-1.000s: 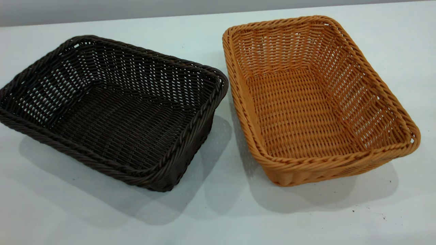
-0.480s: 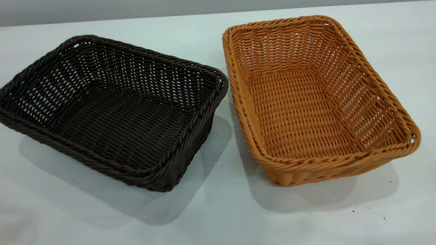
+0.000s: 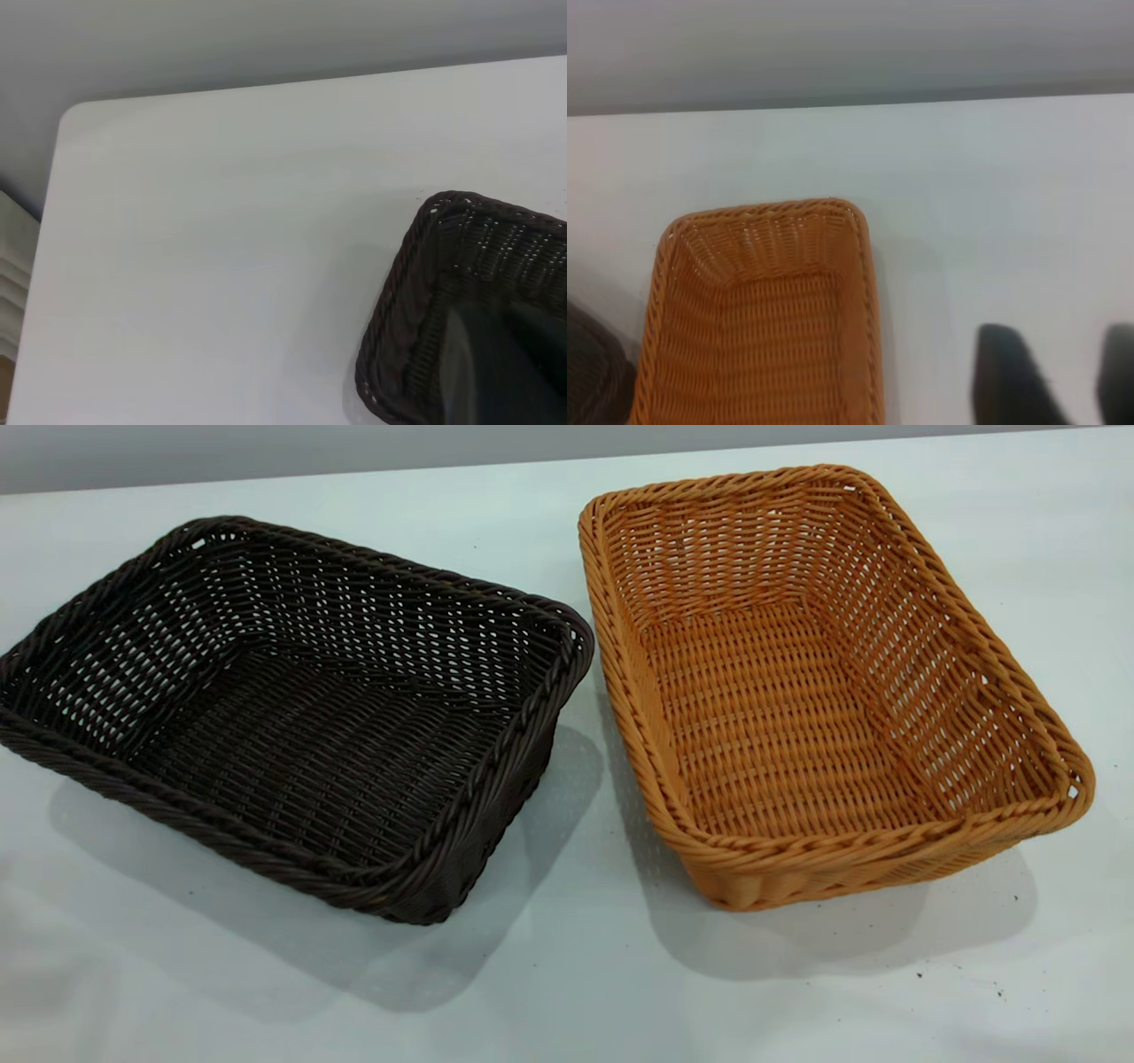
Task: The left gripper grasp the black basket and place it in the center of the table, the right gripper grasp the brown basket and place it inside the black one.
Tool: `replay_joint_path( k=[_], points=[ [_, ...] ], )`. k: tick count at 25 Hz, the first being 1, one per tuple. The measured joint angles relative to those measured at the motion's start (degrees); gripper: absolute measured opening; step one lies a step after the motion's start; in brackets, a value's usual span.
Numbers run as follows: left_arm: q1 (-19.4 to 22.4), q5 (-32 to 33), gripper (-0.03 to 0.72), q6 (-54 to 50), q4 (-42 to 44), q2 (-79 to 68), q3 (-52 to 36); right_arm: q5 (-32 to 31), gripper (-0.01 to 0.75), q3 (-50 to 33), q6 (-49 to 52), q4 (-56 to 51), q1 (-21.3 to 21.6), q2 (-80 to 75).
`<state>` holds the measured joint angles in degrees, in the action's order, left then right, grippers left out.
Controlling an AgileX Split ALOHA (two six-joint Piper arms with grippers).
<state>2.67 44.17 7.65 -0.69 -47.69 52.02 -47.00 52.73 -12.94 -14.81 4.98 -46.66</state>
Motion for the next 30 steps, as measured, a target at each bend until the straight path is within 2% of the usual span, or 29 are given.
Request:
replay_joint_path(
  k=[3, 6, 10, 20, 25, 30],
  points=[
    [0.0, 0.0, 0.207, 0.0, 0.0, 0.0, 0.0, 0.2, 0.419, 0.0, 0.0, 0.1, 0.0, 0.0],
    [0.0, -0.1, 0.352, -0.1, -0.1, 0.0, -0.1, 0.4, 0.534, 0.0, -0.1, 0.1, 0.0, 0.0],
    [0.0, -4.0, 0.457, -0.8, -1.7, 0.0, -0.1, 1.7, 0.594, 0.0, 0.4, -2.4, 0.0, -0.1],
    [0.0, -11.8, 0.475, -0.1, -4.0, -5.3, 2.3, 0.6, 0.599, 0.8, 1.8, -9.3, 0.0, -5.4],
    [0.0, -16.1, 0.475, -0.1, -4.0, -13.0, 7.6, -3.6, 0.599, 0.8, 3.0, -12.3, 0.0, -10.4],
    [0.0, -23.5, 0.476, -0.1, -4.9, -22.0, 12.8, -9.6, 0.599, 0.8, 3.3, -16.1, 0.0, -15.8]
  ],
)
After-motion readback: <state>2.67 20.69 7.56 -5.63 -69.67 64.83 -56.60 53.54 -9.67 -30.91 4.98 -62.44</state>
